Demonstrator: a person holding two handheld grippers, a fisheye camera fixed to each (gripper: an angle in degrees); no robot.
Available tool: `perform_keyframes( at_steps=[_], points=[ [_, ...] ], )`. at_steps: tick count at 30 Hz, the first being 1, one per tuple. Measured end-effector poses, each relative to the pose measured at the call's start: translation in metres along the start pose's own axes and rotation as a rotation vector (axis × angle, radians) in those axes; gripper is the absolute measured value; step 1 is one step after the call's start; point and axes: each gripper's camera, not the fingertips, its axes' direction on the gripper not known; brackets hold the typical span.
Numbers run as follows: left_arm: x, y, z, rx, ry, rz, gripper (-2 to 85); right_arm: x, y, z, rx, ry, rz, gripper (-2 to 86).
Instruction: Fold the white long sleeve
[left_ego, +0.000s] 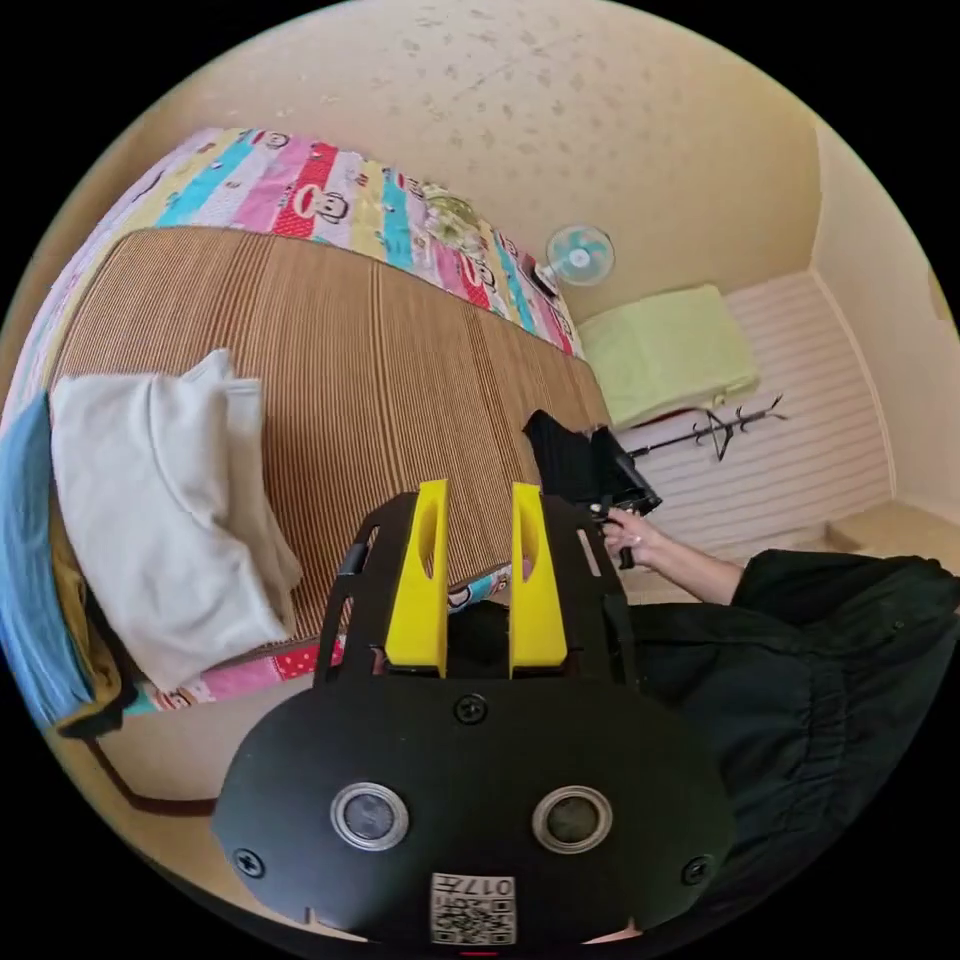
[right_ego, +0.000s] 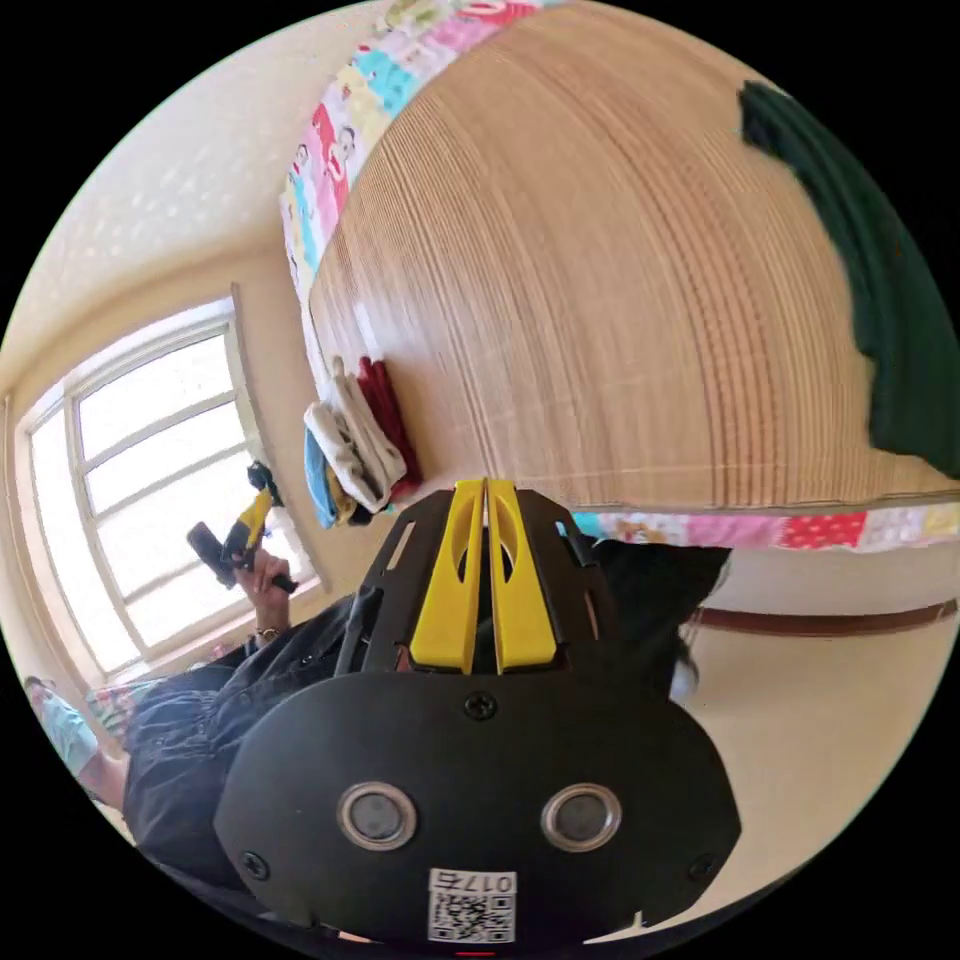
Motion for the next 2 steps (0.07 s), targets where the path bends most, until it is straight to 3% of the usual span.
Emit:
perform_keyframes(
  at_steps=[2],
  points=[
    [0.044, -0.021, 0.039, -0.04, -0.073, 0.152, 8.9, -0.026, 0.036, -0.055, 0.183, 0.182, -0.062, 0.6]
  ],
)
